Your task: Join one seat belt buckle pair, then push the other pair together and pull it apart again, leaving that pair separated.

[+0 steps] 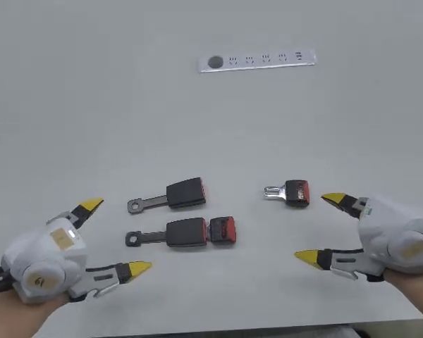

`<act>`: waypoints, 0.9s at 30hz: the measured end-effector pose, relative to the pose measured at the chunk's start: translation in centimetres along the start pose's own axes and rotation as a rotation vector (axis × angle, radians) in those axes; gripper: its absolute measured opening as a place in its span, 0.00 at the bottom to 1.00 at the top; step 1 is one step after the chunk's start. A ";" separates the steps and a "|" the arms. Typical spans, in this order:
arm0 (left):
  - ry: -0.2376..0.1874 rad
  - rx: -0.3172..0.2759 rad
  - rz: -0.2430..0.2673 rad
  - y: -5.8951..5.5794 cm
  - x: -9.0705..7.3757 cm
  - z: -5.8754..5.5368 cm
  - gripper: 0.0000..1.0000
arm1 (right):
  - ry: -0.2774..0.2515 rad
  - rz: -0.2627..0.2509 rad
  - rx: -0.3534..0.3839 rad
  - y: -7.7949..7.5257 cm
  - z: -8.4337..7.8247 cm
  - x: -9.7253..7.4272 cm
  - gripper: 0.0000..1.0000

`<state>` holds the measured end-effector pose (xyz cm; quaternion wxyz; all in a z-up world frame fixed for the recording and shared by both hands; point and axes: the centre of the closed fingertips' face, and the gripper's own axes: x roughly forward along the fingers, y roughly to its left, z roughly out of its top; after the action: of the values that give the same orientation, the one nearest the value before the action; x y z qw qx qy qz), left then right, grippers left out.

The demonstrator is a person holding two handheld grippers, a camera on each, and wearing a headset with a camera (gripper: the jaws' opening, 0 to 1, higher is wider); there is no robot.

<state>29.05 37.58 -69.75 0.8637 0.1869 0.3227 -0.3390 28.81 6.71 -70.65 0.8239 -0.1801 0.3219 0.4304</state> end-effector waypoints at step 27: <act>-0.033 -0.148 0.119 -1.1 -4.6 -2.1 1.00 | -0.047 -0.130 0.090 2.3 0.4 -3.3 0.99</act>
<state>24.79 40.14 -68.24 0.8989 0.1358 0.3210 -0.2654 25.68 6.25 -68.15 0.8646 -0.1533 0.3091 0.3653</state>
